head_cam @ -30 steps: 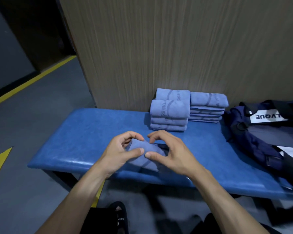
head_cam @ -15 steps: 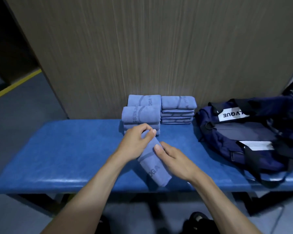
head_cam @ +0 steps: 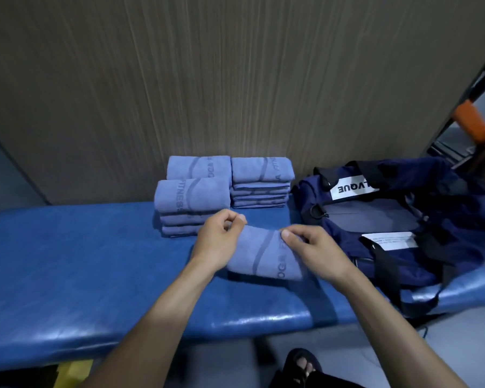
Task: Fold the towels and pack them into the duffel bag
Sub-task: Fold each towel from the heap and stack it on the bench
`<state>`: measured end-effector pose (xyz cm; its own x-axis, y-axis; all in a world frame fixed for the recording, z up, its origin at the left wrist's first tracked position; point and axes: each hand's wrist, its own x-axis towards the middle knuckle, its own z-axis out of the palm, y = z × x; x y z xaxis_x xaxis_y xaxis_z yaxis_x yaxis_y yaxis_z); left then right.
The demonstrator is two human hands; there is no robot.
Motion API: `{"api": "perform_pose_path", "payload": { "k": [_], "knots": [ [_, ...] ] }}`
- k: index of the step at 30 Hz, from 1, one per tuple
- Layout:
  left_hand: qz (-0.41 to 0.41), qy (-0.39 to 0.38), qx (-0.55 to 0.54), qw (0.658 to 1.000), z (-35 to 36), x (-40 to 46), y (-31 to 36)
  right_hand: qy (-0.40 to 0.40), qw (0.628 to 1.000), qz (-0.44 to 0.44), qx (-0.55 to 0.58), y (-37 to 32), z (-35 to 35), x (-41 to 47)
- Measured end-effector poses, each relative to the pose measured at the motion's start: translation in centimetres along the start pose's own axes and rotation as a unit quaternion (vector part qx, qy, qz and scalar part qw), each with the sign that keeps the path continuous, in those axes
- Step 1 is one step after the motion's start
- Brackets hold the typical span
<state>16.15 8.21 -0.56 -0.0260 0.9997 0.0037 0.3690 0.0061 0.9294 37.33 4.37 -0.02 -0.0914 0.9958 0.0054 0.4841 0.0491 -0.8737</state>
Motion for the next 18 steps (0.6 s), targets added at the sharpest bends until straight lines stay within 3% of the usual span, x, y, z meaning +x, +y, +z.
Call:
{"api": "perform_pose_path", "payload": {
  "k": [4, 9, 15, 18],
  "knots": [
    [0.053, -0.012, 0.029, 0.998, -1.0, -0.1, 0.5, 0.000, 0.985, -0.007, -0.173, -3.1, -2.6, 4.5],
    [0.161, 0.044, 0.072, 0.983, -2.7, -0.6, 1.2, -0.049, 0.944, 0.028, -0.326, -5.7, -3.9, 9.7],
    [0.159, 0.054, 0.067, 0.984, -2.7, -0.8, 1.6, -0.065, 0.924, 0.081, -0.367, -5.0, -2.9, 12.7],
    [0.208, 0.094, 0.074, 0.971, -3.5, -0.4, 2.0, -0.070, 0.918, 0.097, -0.379, -4.3, -2.4, 13.4]
  ]
}}
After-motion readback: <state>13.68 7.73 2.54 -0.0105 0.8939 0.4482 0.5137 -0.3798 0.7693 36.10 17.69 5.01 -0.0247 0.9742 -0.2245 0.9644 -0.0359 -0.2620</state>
